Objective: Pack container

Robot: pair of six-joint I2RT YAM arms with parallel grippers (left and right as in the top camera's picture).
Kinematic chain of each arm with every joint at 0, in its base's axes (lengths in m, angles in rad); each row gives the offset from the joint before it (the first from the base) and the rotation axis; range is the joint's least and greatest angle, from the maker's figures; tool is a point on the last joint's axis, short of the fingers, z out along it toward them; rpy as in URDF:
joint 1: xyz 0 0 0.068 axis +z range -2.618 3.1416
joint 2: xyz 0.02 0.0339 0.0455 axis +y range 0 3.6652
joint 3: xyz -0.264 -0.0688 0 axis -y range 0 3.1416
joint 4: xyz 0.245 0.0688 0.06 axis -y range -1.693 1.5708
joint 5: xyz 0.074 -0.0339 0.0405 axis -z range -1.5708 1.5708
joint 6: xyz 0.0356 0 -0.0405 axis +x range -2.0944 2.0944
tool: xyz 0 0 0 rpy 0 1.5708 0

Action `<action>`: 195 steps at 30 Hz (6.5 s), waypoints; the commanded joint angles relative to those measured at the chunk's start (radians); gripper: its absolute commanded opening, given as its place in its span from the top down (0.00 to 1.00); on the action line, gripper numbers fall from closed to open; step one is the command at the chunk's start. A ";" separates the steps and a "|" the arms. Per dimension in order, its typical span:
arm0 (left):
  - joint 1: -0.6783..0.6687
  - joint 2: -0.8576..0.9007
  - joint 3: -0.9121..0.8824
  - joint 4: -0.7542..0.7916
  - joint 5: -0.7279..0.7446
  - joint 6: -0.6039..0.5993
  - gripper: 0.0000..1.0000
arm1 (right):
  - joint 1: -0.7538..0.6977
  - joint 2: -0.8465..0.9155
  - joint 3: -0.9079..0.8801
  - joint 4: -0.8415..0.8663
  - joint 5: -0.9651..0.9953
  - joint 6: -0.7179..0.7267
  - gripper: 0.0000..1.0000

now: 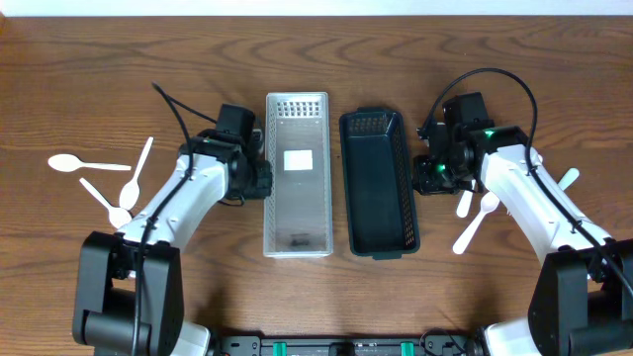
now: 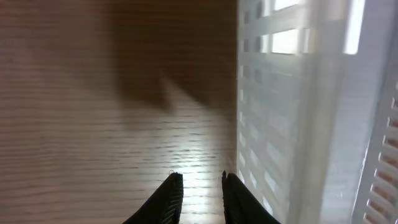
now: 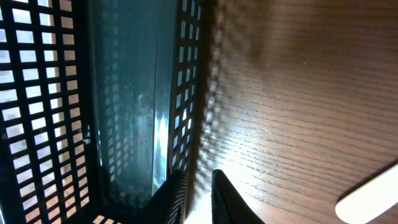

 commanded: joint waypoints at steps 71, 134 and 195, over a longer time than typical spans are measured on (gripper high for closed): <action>-0.050 -0.008 0.026 0.267 -0.134 0.207 0.55 | 0.000 0.008 0.020 0.035 0.095 0.012 0.72; 0.007 -0.406 0.035 -0.071 -0.134 0.060 0.01 | -0.266 0.408 0.241 0.000 0.340 0.335 0.20; 0.007 -0.406 0.035 -0.071 -0.134 0.064 0.01 | 0.284 0.192 0.351 -0.104 0.359 0.399 0.97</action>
